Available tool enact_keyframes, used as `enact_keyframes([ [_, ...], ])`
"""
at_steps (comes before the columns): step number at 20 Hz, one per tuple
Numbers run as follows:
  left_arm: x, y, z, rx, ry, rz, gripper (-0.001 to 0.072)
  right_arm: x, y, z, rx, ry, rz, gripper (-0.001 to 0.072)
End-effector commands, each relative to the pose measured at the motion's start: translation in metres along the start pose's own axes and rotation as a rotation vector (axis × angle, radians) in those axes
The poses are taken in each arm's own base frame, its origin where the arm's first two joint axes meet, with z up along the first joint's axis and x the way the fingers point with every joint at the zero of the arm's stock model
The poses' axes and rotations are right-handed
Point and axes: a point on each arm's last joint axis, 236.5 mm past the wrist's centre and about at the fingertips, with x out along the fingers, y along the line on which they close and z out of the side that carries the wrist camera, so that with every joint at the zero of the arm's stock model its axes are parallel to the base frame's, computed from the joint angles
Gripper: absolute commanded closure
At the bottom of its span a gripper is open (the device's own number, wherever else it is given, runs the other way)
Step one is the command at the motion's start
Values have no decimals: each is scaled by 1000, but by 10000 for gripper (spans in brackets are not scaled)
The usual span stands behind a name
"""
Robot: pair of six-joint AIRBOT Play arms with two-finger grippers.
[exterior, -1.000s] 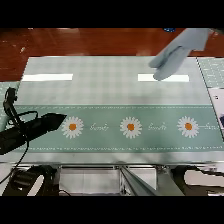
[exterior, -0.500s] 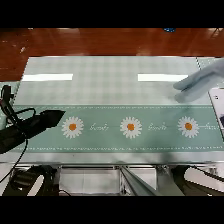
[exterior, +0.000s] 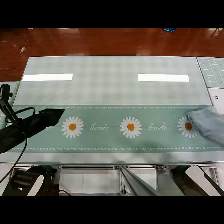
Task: Fold the shirts.
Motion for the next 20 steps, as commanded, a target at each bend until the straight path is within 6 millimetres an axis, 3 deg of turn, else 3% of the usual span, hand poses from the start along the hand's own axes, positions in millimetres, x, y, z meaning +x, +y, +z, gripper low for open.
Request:
enact_keyframes([
  [1, 0, 0, 2, 5, -10, 0, 688, 51, -63, -55, 155, 184, -157, 686],
  [4, 0, 0, 3, 4, -11, 0, 688, 65, -102, -77, 145, 259, -328, 681],
  [5, 1, 1, 2, 2, -7, 3, 688, 64, -110, -76, 141, 252, -365, 564],
  [6, 4, 3, 3, -3, -4, 8, 688, 64, -112, -72, 138, 236, -373, 347],
  [7, 8, 6, 4, -11, -2, 15, 688, 65, -111, -69, 136, 223, -367, 300],
  [10, 23, 12, 18, -28, -20, 38, 688, 55, -106, -36, 143, 77, -363, 300],
  [12, 28, 3, 44, 40, -41, 37, 688, 31, -81, 15, 93, -144, -296, 308],
  [13, 29, -8, 63, 88, -57, 28, 688, 9, -56, 48, 46, -294, -222, 384],
  [14, 28, -20, 84, 133, -79, 17, 688, -17, -21, 78, -20, -444, -122, 549],
  [15, 26, -37, 109, 181, -102, 1, 688, -48, 26, 102, -119, -593, 12, 689],
  [16, 23, -56, 134, 228, -123, -18, 688, -88, 86, 116, -235, -748, 185, 685],
  [17, 19, -75, 156, 253, -135, -39, 688, -126, 143, 113, -348, -860, 352, 685],
  [18, 15, -93, 176, 277, -142, -59, 688, -158, 198, 95, -463, -917, 509, 686],
  [19, 12, -112, 194, 328, -149, -81, 688, -173, 240, 69, -568, -911, 612, 686],
  [20, 13, -127, 205, 377, -151, -100, 689, -173, 280, 37, -691, -860, 667, 686],
])
